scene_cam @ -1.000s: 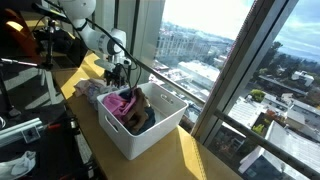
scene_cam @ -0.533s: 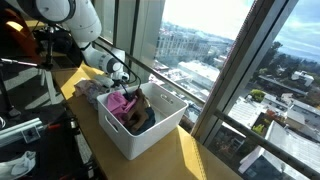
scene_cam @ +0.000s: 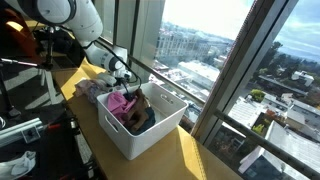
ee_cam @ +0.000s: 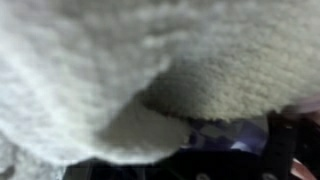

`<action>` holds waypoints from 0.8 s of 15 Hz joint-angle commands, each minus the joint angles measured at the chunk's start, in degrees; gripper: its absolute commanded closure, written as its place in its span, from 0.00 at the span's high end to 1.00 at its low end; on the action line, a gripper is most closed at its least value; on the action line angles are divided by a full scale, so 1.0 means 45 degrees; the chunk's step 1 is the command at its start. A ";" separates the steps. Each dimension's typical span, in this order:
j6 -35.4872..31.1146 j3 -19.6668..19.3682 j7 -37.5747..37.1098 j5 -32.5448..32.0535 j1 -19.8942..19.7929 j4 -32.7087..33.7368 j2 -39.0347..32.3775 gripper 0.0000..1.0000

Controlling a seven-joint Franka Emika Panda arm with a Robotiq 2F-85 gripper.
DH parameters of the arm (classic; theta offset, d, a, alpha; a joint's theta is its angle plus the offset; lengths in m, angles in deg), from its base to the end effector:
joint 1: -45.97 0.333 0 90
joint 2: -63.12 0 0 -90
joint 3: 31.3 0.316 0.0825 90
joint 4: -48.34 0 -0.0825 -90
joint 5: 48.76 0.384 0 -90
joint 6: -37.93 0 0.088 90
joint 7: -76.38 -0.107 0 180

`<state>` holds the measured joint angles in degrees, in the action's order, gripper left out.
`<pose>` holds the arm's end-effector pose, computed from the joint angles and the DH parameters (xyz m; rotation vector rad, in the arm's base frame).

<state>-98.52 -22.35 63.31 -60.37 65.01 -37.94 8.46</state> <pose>0.6197 0.3103 0.0946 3.0656 0.5438 -0.0885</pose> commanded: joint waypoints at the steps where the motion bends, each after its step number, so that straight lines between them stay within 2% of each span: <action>1: 0.0791 -0.0334 0.0466 0.0258 0.0240 0.0056 0.1150 0.27; 5: 0.1700 -0.0429 0.0727 0.0000 0.0260 0.0028 0.2798 0.00; 12: 0.3255 -0.0572 0.1138 -0.0492 0.0152 0.0411 0.5285 0.00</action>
<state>-86.96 -23.56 67.42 -61.19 65.02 -36.22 28.40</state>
